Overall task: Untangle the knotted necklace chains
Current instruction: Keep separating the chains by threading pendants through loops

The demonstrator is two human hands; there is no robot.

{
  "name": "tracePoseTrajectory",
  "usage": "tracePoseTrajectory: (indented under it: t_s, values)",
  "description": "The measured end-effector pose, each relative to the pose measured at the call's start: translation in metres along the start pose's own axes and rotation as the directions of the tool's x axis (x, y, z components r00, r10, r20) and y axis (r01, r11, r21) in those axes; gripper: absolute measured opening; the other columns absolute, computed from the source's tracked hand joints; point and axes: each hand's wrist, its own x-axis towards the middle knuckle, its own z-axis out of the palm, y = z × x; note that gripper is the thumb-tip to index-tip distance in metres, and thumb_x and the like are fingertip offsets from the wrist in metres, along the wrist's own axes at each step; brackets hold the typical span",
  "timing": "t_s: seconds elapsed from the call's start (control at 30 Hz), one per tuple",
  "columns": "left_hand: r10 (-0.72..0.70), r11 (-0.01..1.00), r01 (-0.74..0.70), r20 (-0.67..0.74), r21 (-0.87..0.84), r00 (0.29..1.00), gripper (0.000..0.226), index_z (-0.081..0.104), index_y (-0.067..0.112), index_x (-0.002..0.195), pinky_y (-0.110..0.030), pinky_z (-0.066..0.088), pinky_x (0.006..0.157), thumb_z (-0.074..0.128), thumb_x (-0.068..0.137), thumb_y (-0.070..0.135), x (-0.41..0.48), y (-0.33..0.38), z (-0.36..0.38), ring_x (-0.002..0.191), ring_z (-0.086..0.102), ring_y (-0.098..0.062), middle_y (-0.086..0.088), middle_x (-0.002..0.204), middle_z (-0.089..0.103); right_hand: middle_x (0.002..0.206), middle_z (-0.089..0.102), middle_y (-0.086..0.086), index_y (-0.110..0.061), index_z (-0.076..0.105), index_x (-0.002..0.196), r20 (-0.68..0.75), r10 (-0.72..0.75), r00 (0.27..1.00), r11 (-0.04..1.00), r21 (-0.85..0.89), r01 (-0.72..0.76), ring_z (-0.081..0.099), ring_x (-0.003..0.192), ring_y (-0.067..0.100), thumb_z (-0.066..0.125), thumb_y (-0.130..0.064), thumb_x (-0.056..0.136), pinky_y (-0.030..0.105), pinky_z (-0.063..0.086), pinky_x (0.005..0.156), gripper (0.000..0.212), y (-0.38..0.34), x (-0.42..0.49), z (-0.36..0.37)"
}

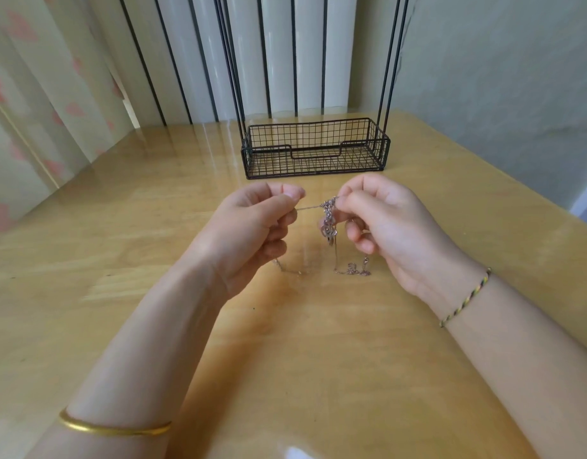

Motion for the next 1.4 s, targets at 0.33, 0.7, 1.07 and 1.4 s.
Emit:
tracePoseTrajectory:
  t_s: [0.33, 0.7, 1.07, 1.4]
  values:
    - [0.109, 0.952, -0.093, -0.038, 0.291, 0.993, 0.008, 0.069, 0.019, 0.076, -0.016, 0.026, 0.041, 0.069, 0.084, 0.016, 0.0, -0.002, -0.001, 0.044, 0.026, -0.005, 0.001, 0.062, 0.037, 0.063, 0.067, -0.004, -0.015, 0.06, 0.078, 0.046, -0.096, 0.994, 0.995, -0.035, 0.098, 0.047, 0.049, 0.003, 0.059, -0.005, 0.087, 0.01, 0.032, 0.042, 0.013, 0.0, -0.002, -0.001]
    - [0.122, 0.956, -0.099, -0.065, 0.278, 0.99, 0.015, 0.061, 0.019, 0.075, -0.017, 0.038, 0.052, 0.062, 0.09, 0.019, -0.001, -0.003, 0.004, 0.052, 0.041, -0.003, 0.015, 0.055, 0.048, 0.059, 0.059, -0.007, -0.01, 0.068, 0.082, 0.084, -0.133, 0.988, 0.988, -0.071, 0.139, 0.05, 0.046, -0.004, 0.067, -0.008, 0.084, 0.005, 0.034, 0.045, 0.003, -0.001, -0.004, -0.002]
    - [0.222, 0.917, -0.16, -0.136, 0.365, 0.966, 0.01, 0.069, 0.025, 0.07, -0.032, 0.045, 0.089, 0.075, 0.078, 0.028, -0.003, 0.0, 0.006, 0.097, 0.06, -0.012, 0.009, 0.086, 0.069, 0.077, 0.066, 0.007, -0.017, 0.067, 0.074, 0.005, -0.25, 0.968, 0.946, -0.21, 0.245, 0.054, 0.066, 0.008, 0.074, -0.008, 0.077, 0.025, 0.049, 0.066, 0.012, 0.003, 0.001, -0.002]
    - [0.43, 0.706, -0.294, -0.061, 0.645, 0.901, 0.012, 0.066, 0.03, 0.073, -0.029, 0.045, 0.09, 0.072, 0.081, 0.022, -0.003, -0.001, 0.008, 0.099, 0.057, -0.011, 0.006, 0.101, 0.062, 0.064, 0.055, -0.01, -0.021, 0.069, 0.071, -0.013, -0.361, 0.932, 0.868, -0.371, 0.331, 0.042, 0.05, 0.003, 0.076, -0.01, 0.074, 0.012, 0.035, 0.052, 0.014, 0.003, 0.0, 0.0]
